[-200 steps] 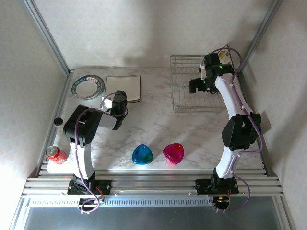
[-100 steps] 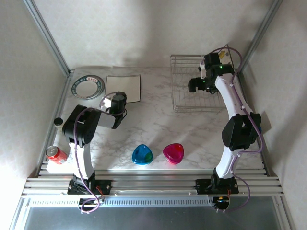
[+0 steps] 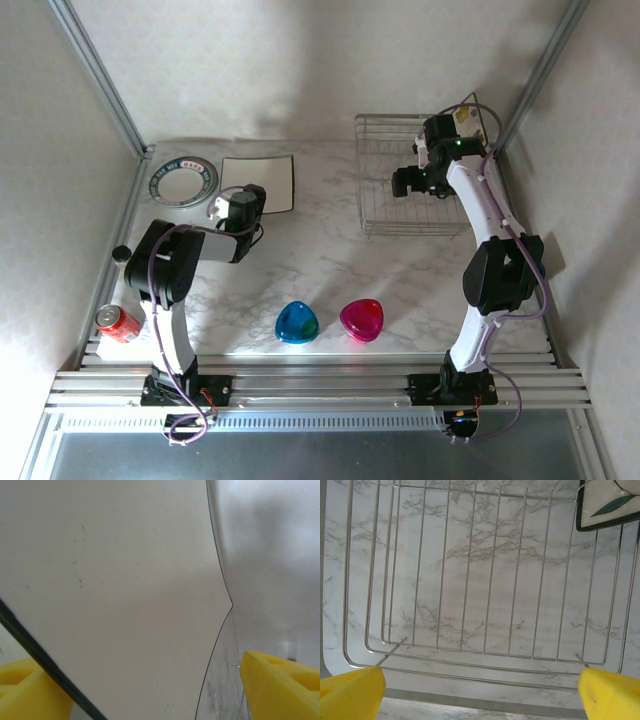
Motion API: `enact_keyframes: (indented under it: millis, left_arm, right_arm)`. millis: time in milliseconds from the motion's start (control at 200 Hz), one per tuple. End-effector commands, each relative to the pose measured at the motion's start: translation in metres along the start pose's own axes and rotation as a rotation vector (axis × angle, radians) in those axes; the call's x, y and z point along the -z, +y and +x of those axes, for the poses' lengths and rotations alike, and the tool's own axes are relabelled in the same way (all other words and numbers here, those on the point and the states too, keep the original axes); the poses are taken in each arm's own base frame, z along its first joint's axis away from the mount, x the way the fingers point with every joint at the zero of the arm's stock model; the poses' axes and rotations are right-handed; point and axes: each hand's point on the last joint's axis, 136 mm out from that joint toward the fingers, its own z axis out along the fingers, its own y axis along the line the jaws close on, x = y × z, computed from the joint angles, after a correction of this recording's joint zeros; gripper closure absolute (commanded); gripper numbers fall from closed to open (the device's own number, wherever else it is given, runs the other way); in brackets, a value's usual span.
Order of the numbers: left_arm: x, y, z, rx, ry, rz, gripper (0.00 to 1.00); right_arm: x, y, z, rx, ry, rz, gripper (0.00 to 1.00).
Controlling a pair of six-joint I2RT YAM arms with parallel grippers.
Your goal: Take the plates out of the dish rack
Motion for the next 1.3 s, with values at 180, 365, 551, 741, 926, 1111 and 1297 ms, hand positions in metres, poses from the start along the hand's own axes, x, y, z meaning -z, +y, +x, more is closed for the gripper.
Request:
enact_keyframes:
  millis: [180,365,551,741,926,1111,1297]
  left_arm:
    - [0.006,-0.006,0.001,-0.048,0.059,-0.016,0.16]
    - [0.008,0.002,0.001,-0.065,0.074,-0.044,0.16]
    - [0.012,0.001,0.001,-0.080,0.078,-0.047,0.14]
    - [0.025,-0.029,0.002,-0.272,0.076,-0.017,0.00]
    - [0.058,-0.087,-0.011,-0.601,0.058,0.027,0.01]
    - [0.098,-0.156,-0.045,-1.013,0.022,0.027,0.01]
    - [0.118,-0.180,-0.084,-1.214,0.101,-0.047,0.00]
  right_arm:
    - [0.008,0.005,-0.004,-0.010,-0.033,-0.013,0.01]
    - [0.007,0.006,-0.003,-0.019,-0.038,-0.017,0.01]
    - [0.008,0.006,-0.005,-0.012,-0.036,-0.016,0.01]
    - [0.018,0.007,-0.014,0.001,-0.054,-0.016,0.01]
    - [0.041,0.002,-0.037,0.031,-0.109,-0.004,0.01]
    - [0.066,-0.030,-0.062,0.029,-0.156,0.054,0.01]
    - [0.074,-0.085,-0.079,-0.039,-0.185,0.148,0.01]
